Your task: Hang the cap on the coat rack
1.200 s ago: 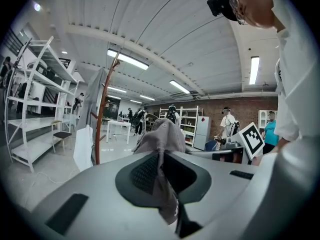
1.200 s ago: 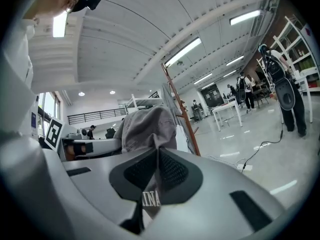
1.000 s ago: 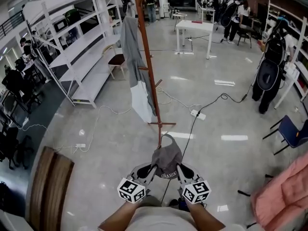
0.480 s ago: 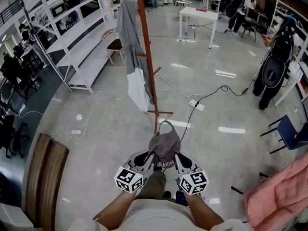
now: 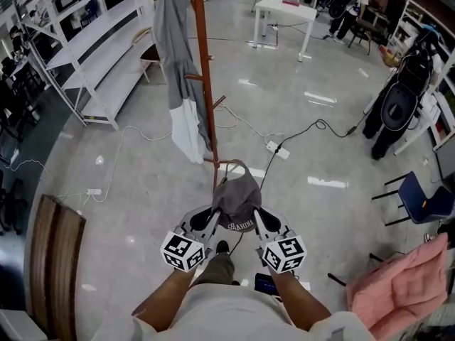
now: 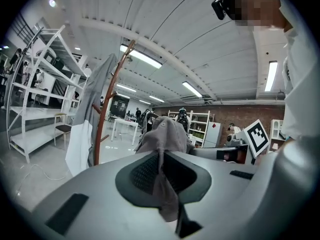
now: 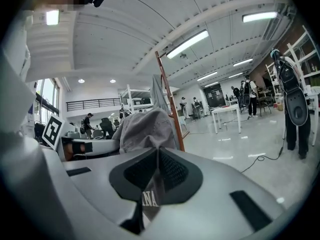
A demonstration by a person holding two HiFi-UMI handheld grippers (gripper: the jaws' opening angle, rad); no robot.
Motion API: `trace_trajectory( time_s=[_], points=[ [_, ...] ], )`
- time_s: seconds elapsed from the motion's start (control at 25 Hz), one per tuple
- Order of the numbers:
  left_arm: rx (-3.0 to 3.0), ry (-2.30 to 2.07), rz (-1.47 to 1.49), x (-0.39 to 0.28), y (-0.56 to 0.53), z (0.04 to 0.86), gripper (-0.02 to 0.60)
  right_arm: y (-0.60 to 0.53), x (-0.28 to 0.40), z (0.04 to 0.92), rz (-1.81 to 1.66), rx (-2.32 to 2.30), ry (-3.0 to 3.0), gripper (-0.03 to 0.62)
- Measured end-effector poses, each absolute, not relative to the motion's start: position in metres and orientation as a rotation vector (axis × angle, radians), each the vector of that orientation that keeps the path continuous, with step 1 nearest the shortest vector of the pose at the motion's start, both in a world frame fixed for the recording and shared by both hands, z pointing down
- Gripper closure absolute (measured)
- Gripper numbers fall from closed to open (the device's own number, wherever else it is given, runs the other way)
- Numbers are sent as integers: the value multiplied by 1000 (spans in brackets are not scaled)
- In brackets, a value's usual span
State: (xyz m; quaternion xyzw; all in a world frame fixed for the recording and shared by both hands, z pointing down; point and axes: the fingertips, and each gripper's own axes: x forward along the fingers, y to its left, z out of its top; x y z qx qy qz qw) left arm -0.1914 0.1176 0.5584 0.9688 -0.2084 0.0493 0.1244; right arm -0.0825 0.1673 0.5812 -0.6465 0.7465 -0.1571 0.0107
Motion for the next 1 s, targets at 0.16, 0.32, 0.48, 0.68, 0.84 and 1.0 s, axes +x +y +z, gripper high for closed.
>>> trace_trajectory(
  time_s=[0.16,0.32,0.48,0.68,0.84,1.0],
  points=[
    [2847,-562,132,-166,72,553,541,122,-54,579,-494,-2052,2311,563],
    [2852,-510,123,-140,28,554,541,76,-31,579,-504,-2117,2278,563],
    [2846,-488,93,-123,-7,559,541,43,-15,578,-475,-2171,2263,563],
    [2839,-477,84,-107,-38,563,541,19,7,579,-470,-2193,2242,563],
    [2838,-476,100,-89,-54,568,541,0,25,585,-485,-2190,2237,563],
    [2829,-512,128,-71,-75,573,541,-24,45,592,-511,-2153,2244,563]
  ],
)
